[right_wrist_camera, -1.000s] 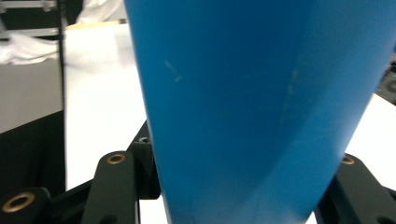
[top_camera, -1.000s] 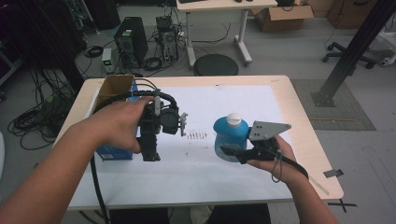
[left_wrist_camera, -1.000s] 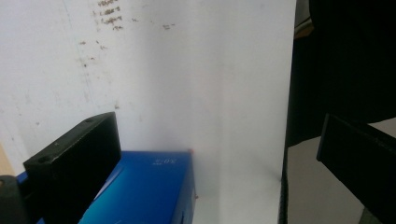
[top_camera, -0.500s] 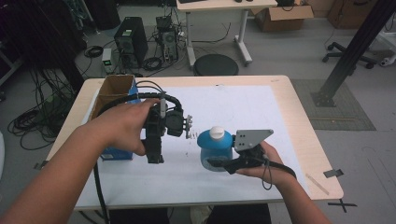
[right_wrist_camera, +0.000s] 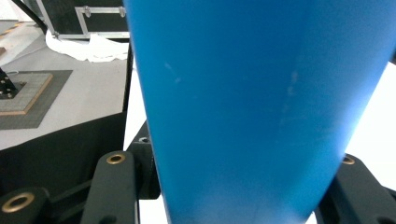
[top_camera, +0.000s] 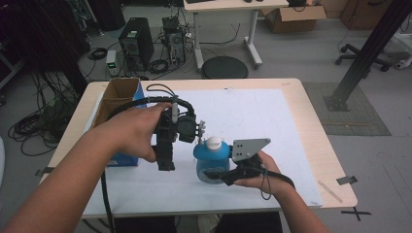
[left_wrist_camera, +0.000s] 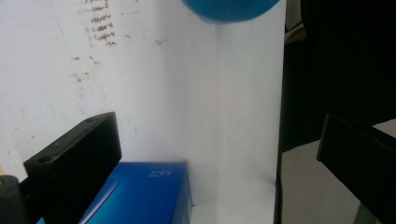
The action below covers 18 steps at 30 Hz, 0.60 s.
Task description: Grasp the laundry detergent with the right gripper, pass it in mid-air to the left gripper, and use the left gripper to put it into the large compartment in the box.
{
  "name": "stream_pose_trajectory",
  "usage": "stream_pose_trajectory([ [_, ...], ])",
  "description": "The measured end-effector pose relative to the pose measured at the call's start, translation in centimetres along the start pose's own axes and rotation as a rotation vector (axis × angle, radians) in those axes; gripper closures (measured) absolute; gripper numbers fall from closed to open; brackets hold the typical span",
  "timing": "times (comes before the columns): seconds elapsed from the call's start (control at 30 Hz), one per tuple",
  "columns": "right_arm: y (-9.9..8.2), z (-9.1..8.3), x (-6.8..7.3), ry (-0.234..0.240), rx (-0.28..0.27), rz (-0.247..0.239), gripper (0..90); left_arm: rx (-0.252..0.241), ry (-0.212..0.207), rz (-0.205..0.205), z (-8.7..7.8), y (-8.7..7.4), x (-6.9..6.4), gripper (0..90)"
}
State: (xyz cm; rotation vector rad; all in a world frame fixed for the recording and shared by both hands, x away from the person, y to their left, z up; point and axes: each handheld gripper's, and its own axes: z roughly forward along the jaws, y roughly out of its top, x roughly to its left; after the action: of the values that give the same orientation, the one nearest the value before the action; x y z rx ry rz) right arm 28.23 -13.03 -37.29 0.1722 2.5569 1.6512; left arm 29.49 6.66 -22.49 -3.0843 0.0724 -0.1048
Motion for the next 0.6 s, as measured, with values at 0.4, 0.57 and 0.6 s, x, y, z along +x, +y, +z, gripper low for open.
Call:
stream_pose_trajectory([
  [0.4,0.8,2.5,-0.2,0.012,-0.027,-0.005,45.2,-0.008,-0.009,-0.002,0.3,0.2,0.1,0.3],
  [0.57,0.9,3.7,0.0,0.033,-0.038,-0.005,45.2,-0.014,-0.012,0.003,0.5,0.2,0.0,0.3],
  [0.6,1.0,3.9,0.0,0.035,-0.040,-0.006,45.2,-0.016,-0.011,0.002,0.5,0.2,0.0,0.3],
])
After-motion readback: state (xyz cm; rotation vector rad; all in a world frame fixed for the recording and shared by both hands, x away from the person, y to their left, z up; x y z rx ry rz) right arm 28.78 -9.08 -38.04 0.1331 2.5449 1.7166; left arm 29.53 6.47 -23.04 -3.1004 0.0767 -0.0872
